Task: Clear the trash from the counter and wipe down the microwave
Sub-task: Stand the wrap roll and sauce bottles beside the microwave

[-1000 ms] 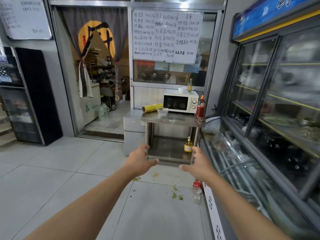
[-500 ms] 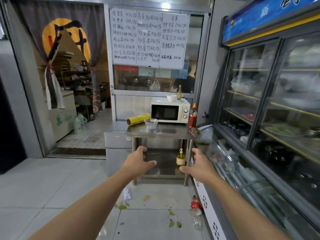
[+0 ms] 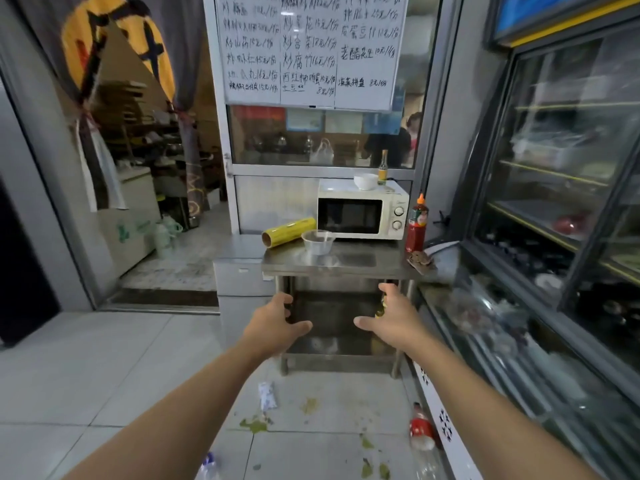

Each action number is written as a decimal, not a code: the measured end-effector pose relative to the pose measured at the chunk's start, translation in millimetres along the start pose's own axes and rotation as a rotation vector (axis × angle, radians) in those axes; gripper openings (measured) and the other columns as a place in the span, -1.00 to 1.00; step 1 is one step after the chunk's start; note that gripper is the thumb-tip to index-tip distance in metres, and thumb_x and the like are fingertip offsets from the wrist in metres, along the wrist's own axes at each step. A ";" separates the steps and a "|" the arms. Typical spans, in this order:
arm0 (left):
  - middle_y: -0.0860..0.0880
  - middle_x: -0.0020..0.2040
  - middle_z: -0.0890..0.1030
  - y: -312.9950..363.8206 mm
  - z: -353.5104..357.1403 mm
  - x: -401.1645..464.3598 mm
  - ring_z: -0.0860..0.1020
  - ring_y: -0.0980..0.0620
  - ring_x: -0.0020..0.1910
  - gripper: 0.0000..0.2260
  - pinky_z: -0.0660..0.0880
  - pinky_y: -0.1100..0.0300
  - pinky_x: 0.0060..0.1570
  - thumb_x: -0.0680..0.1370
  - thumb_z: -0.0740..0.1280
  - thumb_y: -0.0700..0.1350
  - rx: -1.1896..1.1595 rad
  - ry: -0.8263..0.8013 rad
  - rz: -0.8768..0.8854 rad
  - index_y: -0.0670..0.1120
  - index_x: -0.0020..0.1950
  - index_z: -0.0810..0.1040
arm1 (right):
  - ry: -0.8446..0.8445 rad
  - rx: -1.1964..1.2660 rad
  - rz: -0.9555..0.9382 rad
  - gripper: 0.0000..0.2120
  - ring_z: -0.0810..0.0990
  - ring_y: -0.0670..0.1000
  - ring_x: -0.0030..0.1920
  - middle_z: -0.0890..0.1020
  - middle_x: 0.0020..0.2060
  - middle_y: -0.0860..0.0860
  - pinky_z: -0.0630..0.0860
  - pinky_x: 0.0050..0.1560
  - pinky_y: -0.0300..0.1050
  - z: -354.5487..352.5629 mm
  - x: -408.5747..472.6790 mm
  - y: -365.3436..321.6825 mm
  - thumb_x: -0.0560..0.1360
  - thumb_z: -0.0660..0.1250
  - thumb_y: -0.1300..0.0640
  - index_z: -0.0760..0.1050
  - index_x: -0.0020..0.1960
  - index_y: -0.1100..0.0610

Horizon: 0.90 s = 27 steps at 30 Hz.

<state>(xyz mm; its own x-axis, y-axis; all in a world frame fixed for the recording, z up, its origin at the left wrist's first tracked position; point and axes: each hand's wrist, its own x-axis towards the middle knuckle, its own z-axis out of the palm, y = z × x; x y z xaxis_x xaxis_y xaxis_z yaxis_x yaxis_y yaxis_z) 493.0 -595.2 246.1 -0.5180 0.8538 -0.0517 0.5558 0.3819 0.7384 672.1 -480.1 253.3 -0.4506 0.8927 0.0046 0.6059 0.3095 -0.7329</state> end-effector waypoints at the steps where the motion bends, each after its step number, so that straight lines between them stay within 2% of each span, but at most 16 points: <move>1: -0.08 0.28 0.47 -0.5 0.2 16.2 0.50 -0.03 0.19 -0.42 0.50 0.10 0.13 0.48 0.41 0.03 0.007 0.008 -0.007 -0.05 0.42 0.27 | -0.011 0.010 -0.010 -0.19 0.36 0.10 0.37 0.30 0.42 0.08 0.37 0.26 -0.03 2.7 18.5 -1.0 0.37 0.48 0.00 0.11 0.48 0.03; 4: -0.08 0.27 0.48 4.9 1.5 67.7 0.49 -0.04 0.20 -0.43 0.47 0.07 0.19 0.49 0.39 0.03 0.028 0.025 -0.034 -0.05 0.43 0.27 | -0.042 0.014 -0.039 -0.20 0.34 0.09 0.39 0.27 0.44 0.07 0.35 0.28 -0.05 4.0 76.3 -3.8 0.40 0.47 0.01 0.10 0.49 0.03; 9: -0.06 0.17 0.52 15.9 4.8 151.5 0.52 -0.05 0.13 -0.50 0.47 0.08 0.14 0.49 0.38 0.03 0.060 0.085 -0.078 -0.07 0.37 0.32 | -0.101 0.027 -0.076 -0.21 0.33 0.10 0.39 0.28 0.44 0.09 0.35 0.28 -0.04 2.3 177.9 -5.1 0.41 0.46 0.02 0.10 0.48 0.06; 13: -0.08 0.22 0.52 13.0 10.7 205.3 0.52 -0.06 0.15 -0.52 0.47 0.09 0.12 0.48 0.39 0.03 0.062 0.104 -0.125 -0.06 0.34 0.34 | -0.151 -0.007 -0.098 -0.21 0.31 0.11 0.41 0.25 0.45 0.10 0.34 0.31 0.00 11.3 244.6 -1.8 0.42 0.44 0.00 0.08 0.49 0.06; 18: -0.09 0.25 0.50 -1.1 15.3 264.6 0.52 -0.07 0.16 -0.49 0.49 0.05 0.15 0.48 0.40 0.05 0.056 0.087 -0.189 -0.04 0.35 0.33 | -0.196 -0.020 -0.096 -0.24 0.36 0.10 0.36 0.28 0.41 0.09 0.35 0.21 -0.10 31.3 306.6 3.1 0.41 0.44 -0.01 0.12 0.48 0.06; 23: -0.08 0.28 0.48 -17.7 10.1 329.6 0.50 -0.07 0.20 -0.46 0.49 0.04 0.17 0.48 0.39 0.07 0.074 0.077 -0.199 -0.04 0.39 0.30 | -0.214 -0.025 -0.078 -0.24 0.36 0.10 0.36 0.28 0.42 0.09 0.38 0.26 -0.02 52.7 369.2 1.1 0.42 0.44 -0.02 0.11 0.48 0.04; 27: -0.07 0.26 0.48 -29.1 -1.3 389.2 0.51 -0.03 0.14 -0.46 0.51 0.13 0.07 0.49 0.39 0.05 0.043 0.078 -0.175 -0.04 0.40 0.29 | -0.200 -0.041 -0.070 -0.22 0.38 0.11 0.33 0.31 0.39 0.09 0.40 0.21 -0.03 70.6 422.3 -10.1 0.39 0.46 -0.05 0.12 0.47 0.03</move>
<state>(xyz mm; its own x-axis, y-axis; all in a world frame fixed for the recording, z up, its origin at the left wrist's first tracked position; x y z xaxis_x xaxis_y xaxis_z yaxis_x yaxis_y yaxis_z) 274.4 -274.5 205.4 -0.6575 0.7433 -0.1233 0.4792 0.5388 0.6929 429.5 -129.4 214.5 -0.6110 0.7872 -0.0836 0.5928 0.3851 -0.7073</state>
